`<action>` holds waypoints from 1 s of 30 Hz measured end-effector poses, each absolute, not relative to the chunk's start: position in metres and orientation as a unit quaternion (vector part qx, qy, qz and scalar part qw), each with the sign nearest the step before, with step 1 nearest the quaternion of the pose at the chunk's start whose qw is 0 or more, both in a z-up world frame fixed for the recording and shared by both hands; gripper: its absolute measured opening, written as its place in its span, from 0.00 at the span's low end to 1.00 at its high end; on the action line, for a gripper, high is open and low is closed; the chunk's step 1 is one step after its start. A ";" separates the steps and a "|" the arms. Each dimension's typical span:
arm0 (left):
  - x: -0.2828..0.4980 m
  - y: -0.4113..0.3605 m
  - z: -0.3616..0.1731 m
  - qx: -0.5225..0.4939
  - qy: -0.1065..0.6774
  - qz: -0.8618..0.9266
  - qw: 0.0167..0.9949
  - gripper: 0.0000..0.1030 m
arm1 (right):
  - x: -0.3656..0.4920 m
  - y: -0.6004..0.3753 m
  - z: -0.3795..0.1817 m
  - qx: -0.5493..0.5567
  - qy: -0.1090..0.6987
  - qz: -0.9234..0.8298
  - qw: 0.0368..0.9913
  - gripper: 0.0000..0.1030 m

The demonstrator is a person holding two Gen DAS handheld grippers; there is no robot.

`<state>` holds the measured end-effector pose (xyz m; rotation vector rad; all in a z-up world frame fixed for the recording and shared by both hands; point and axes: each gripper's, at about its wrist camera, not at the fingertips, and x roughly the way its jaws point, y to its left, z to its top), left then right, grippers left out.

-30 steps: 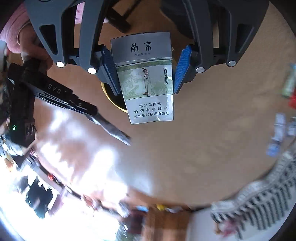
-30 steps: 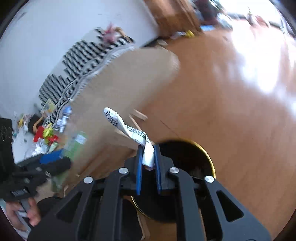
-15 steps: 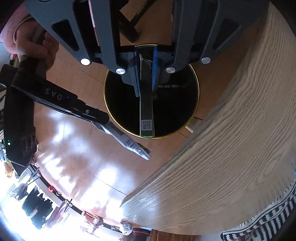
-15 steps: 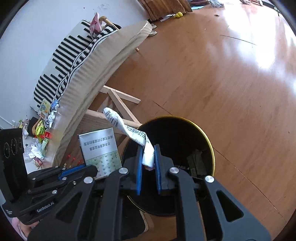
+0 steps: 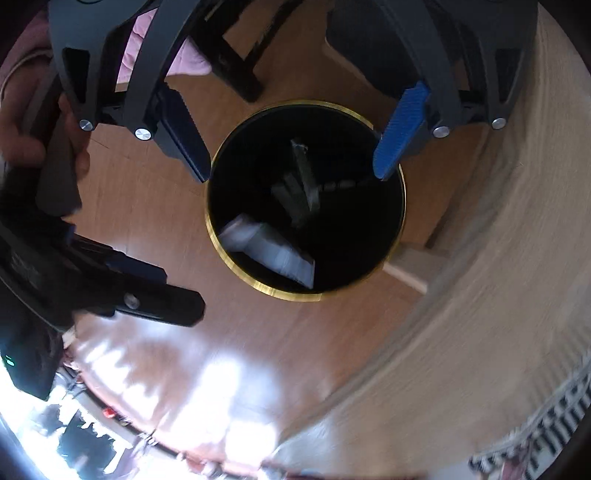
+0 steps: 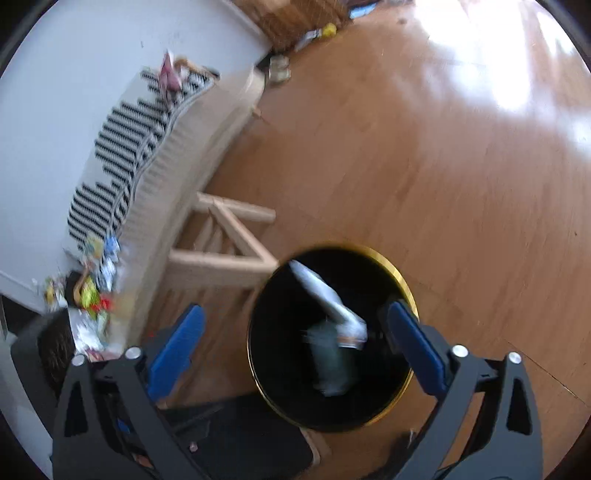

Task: Collect trash
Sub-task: 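Carry the box and strip to the bin and release both tools, then grasp the pink toy figure with the left tool while the right tool grasps a foil wrapper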

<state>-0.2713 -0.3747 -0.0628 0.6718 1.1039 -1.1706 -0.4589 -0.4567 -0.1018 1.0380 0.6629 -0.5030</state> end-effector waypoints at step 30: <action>0.006 0.033 0.019 0.054 0.408 -0.144 0.900 0.94 | -0.179 -0.216 -0.008 0.171 0.409 -0.044 0.895 0.94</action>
